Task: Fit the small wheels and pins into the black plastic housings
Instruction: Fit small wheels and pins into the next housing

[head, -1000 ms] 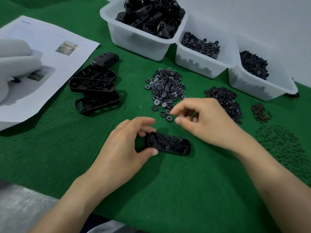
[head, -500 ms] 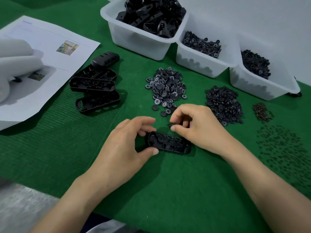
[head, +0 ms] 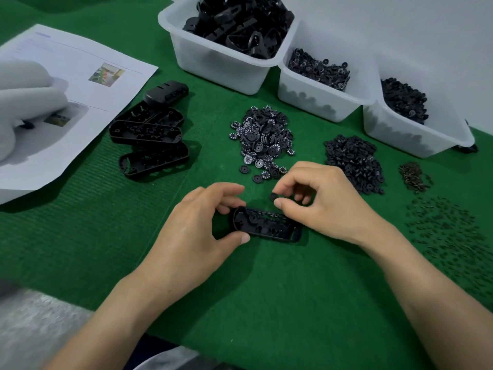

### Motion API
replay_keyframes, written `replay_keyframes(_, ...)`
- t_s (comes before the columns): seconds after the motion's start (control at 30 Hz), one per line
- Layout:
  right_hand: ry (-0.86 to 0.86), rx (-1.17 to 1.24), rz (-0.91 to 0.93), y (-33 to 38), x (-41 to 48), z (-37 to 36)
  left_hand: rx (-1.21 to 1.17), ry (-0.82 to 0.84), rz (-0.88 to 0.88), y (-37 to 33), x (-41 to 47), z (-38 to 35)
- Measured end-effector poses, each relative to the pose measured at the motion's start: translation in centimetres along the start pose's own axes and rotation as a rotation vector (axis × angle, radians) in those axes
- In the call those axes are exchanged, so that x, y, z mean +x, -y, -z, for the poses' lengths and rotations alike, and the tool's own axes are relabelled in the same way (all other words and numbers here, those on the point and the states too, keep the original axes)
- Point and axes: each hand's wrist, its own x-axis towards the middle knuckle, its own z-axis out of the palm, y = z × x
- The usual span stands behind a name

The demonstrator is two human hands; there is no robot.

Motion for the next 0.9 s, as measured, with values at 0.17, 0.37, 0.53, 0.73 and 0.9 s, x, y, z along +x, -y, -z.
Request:
replay_keyframes(0.17,0.103,-0.116,0.172,0.6,-1.7,0.1,0.001,-0.009,0.0,0.1,0.0,0.0)
replay_keyframes(0.37,0.092,-0.221,0.238,1.1,-1.6,0.1,0.0,-0.009,0.0,0.0,0.0,0.0)
replay_keyframes(0.53,0.123,-0.314,0.299,1.6,-1.2,0.2,-0.002,-0.008,0.002,0.0,0.0,0.0)
replay_keyframes(0.73,0.13,-0.424,0.388,1.7,-0.8,0.3,-0.005,-0.008,0.003,0.1,0.0,0.0)
replay_keyframes(0.9,0.211,-0.287,0.28,1.5,0.2,0.8,-0.014,0.0,0.006,0.0,0.1,0.0)
